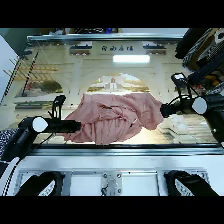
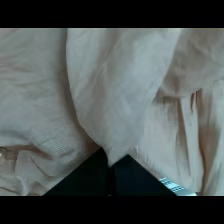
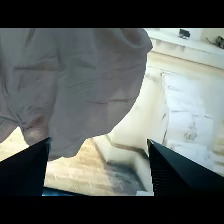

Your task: Fold the clothes and pants, and hang the long-sleeved shirts on hangers.

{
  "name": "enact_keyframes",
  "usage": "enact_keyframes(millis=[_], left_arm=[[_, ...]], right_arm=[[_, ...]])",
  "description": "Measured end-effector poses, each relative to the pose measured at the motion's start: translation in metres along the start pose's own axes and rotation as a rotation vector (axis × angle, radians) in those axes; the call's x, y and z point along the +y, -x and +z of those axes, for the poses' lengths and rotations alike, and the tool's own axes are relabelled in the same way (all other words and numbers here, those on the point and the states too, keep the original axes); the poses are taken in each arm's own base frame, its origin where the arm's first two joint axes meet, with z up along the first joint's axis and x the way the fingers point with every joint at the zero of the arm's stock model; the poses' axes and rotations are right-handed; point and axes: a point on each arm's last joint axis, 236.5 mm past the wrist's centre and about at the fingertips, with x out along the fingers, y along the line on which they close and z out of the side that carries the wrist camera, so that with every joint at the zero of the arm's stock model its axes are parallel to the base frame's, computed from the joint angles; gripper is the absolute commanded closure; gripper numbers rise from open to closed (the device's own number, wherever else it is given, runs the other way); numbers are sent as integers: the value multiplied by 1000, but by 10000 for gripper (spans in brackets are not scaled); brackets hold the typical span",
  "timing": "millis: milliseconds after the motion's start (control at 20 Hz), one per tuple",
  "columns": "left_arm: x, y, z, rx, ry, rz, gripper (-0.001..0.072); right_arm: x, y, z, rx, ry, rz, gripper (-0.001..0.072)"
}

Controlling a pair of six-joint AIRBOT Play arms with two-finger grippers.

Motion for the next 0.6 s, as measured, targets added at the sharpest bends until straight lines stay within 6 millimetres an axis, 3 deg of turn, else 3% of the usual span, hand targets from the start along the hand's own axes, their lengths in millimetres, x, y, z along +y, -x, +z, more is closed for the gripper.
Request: enact_keyframes(millis=[50, 150, 350, 600], left_arm=[[2, -1, 0, -4, 6, 3, 702], [7, -1, -2, -4, 21, 10, 702], [17, 0, 0, -13, 56, 20, 702], [21, 0, 1, -18, 82, 25, 702]], right_arm=[[8, 5, -4, -4, 21, 10, 108], [33, 8, -20, 7, 86, 46, 109], [80, -11, -63, 73, 292, 71, 108], [93, -52, -80, 124, 478, -76, 109]])
